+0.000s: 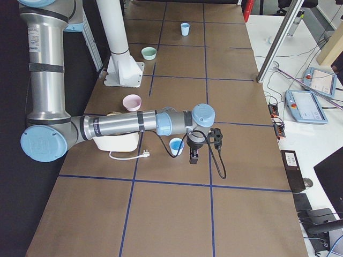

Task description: Stack blue cups with both arms

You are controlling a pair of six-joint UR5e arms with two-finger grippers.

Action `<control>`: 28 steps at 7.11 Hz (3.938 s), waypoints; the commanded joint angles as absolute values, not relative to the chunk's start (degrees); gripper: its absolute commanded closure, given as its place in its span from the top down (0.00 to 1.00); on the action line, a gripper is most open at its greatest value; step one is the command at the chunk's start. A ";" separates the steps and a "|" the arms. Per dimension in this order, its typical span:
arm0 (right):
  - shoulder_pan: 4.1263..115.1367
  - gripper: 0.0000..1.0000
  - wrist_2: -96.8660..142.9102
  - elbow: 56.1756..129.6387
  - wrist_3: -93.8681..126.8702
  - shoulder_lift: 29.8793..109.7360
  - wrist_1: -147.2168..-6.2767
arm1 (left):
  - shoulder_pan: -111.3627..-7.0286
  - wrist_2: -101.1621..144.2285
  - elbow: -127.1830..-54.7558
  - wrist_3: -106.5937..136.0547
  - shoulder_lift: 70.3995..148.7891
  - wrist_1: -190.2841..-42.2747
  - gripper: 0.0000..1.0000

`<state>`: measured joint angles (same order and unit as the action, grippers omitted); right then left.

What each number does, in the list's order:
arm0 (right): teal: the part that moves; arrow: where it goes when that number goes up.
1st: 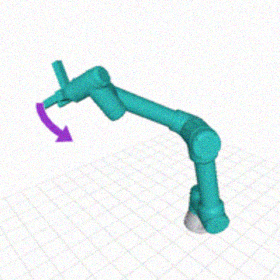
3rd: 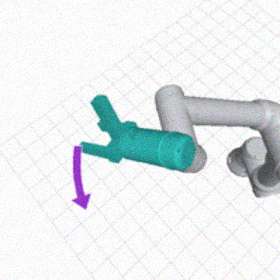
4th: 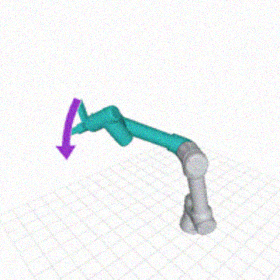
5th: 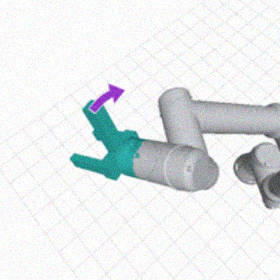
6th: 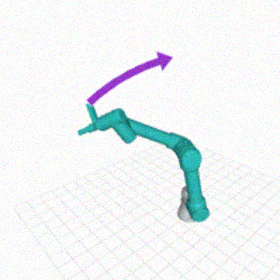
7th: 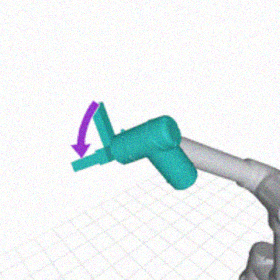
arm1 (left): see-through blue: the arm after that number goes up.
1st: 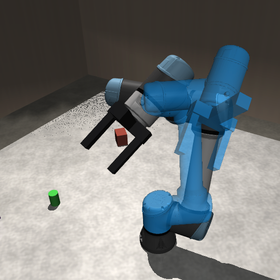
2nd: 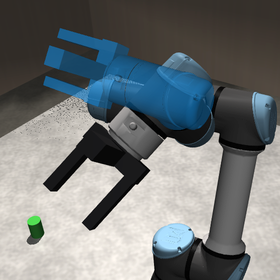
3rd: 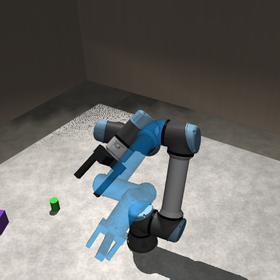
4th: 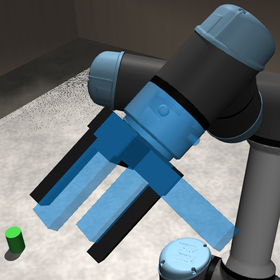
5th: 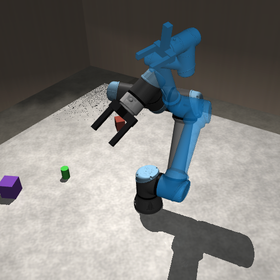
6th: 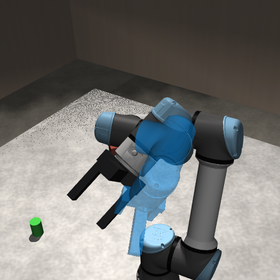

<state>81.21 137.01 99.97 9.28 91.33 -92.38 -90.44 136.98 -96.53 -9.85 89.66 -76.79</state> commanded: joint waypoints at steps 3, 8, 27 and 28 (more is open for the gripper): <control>81.12 1.00 136.85 99.67 9.32 91.23 -92.37 | -89.91 136.24 -99.23 -9.58 89.47 -74.88 1.00; 81.12 1.00 134.67 99.58 8.97 91.58 -89.13 | -89.91 136.41 -100.45 -9.58 89.47 -75.15 1.00; 79.98 1.00 135.00 100.20 9.14 92.64 -87.19 | -60.47 136.76 -93.08 36.83 86.30 -115.92 0.91; 79.63 1.00 134.91 100.20 9.05 92.64 -87.19 | -60.38 136.76 -92.99 36.91 86.31 -117.23 0.64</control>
<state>79.87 134.92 100.23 9.11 92.64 -87.18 -60.51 136.74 -93.52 36.82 85.96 -116.03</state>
